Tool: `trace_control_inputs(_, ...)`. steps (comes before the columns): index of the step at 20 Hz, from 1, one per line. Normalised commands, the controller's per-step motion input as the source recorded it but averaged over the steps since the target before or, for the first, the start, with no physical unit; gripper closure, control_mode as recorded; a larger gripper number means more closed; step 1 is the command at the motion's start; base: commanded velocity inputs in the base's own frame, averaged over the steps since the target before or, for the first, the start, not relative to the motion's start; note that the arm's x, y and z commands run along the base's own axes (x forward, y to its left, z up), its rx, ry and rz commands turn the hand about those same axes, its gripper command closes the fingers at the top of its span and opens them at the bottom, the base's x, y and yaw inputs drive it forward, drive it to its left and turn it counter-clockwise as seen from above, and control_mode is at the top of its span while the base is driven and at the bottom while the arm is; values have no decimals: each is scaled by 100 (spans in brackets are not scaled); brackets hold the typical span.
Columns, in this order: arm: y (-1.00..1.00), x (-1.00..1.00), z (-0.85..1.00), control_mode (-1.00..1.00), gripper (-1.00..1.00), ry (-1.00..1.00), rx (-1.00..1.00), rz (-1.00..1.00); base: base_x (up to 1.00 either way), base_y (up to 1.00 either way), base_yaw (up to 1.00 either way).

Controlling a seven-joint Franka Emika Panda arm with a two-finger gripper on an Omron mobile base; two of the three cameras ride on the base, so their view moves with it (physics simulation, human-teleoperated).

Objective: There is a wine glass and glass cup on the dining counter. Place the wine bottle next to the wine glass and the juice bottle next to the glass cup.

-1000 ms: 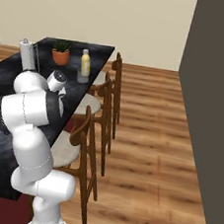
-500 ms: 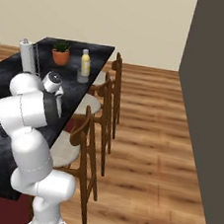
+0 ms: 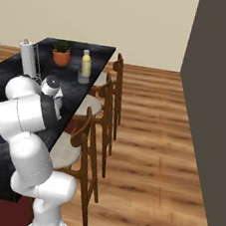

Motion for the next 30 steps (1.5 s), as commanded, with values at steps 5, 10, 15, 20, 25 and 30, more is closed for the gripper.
trace_control_inputs(5,-13,-16,-39,-100,100,0,0,0,0,0,0)
trace_control_inputs(10,-12,-9,-41,-100,100,0,0,0,0,0,0)
trace_control_inputs(15,-7,-5,-43,-100,-100,1,0,0,0,0,0)
trace_control_inputs(20,-16,-8,-39,-100,-100,1,0,0,0,0,0)
trace_control_inputs(25,-18,-24,-21,-100,-100,0,0,0,0,0,0)
trace_control_inputs(30,-15,-31,-9,-100,-100,-1,0,0,0,0,0)
